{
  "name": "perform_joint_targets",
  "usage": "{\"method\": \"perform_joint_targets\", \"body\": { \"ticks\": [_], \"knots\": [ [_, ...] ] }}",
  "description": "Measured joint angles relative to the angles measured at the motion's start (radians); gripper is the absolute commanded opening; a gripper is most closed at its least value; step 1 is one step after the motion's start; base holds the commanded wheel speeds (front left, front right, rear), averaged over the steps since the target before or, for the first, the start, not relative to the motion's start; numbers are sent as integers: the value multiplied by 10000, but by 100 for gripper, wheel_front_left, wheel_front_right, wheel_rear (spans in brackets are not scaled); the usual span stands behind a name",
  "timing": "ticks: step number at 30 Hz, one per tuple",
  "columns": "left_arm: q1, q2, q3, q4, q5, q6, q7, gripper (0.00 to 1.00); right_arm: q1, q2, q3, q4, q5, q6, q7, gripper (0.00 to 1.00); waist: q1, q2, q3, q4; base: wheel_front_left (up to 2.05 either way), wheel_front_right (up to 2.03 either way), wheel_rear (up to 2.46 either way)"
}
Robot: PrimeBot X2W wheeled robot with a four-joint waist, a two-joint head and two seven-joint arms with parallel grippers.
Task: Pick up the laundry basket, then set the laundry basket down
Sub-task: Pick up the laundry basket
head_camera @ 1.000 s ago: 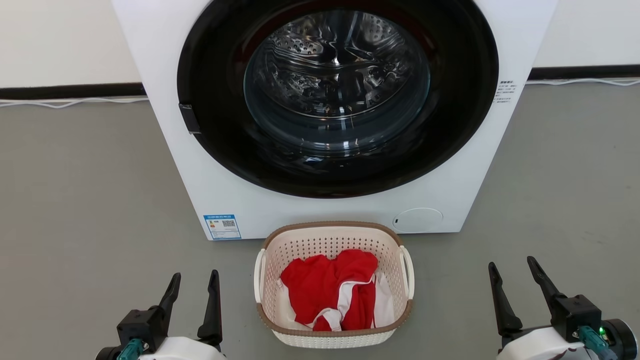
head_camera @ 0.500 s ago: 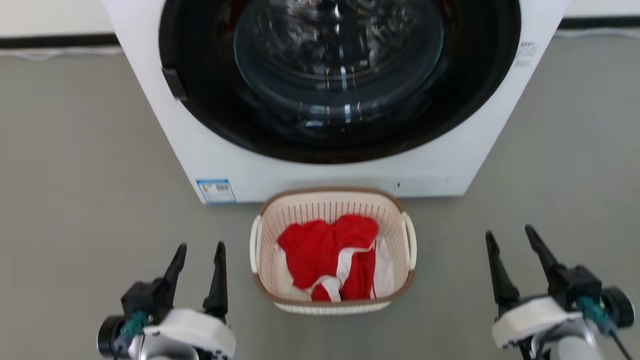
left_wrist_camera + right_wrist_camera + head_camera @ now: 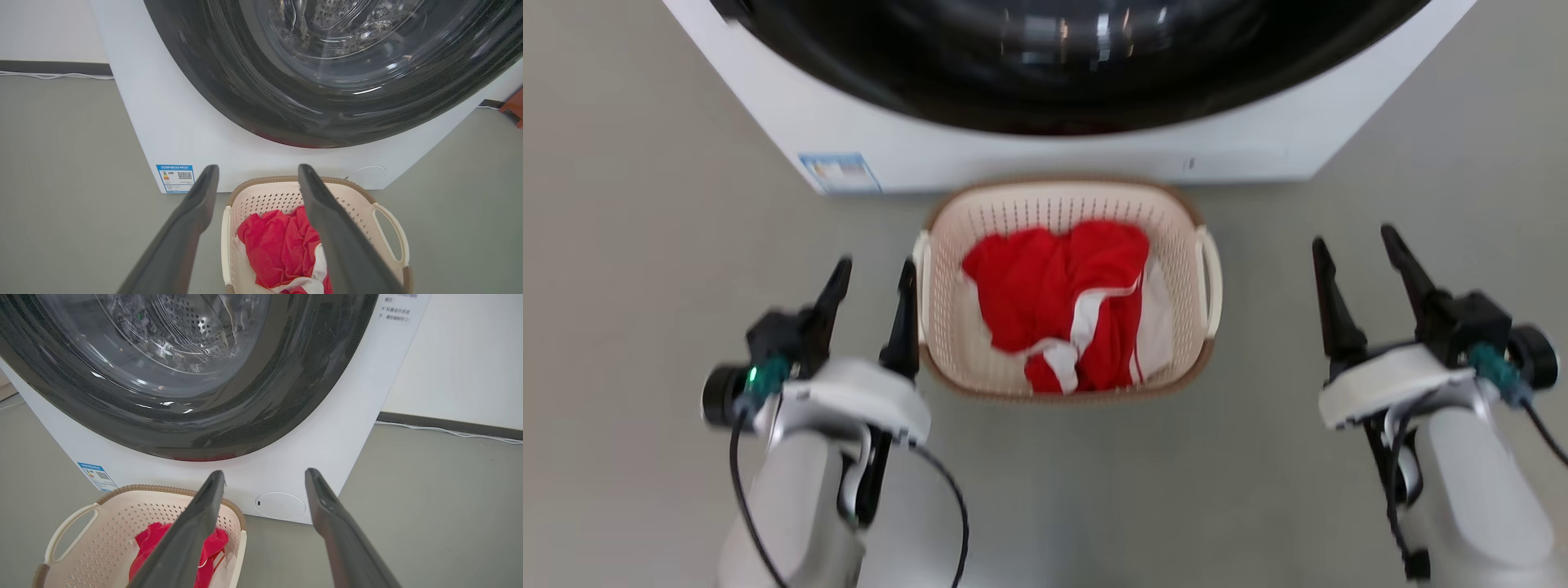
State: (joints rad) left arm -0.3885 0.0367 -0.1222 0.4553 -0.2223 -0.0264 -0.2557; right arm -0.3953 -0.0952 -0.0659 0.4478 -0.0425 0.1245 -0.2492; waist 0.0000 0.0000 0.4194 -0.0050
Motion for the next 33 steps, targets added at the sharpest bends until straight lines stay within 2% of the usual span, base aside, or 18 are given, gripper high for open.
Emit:
{"method": "perform_joint_targets", "body": {
  "ticks": [10, 16, 33],
  "knots": [
    [-2534, -48, -499, 1624, -391, 268, -2, 100, -2100, -148, -228, 1697, 33, 0, -17, 100, 0, 0, 2291, 176, 0, 0, 0],
    [-3229, -50, -784, 2564, -767, 481, -2, 100, -3030, -94, -224, 2805, 8, 0, -17, 100, 0, 0, 3147, 300, 0, 0, 0],
    [-4252, -58, -1386, 3080, -1243, 807, -2, 100, -3921, 102, -240, 3369, -192, 0, -17, 100, 0, 0, 4513, 316, 0, 0, 0]
  ]
}}
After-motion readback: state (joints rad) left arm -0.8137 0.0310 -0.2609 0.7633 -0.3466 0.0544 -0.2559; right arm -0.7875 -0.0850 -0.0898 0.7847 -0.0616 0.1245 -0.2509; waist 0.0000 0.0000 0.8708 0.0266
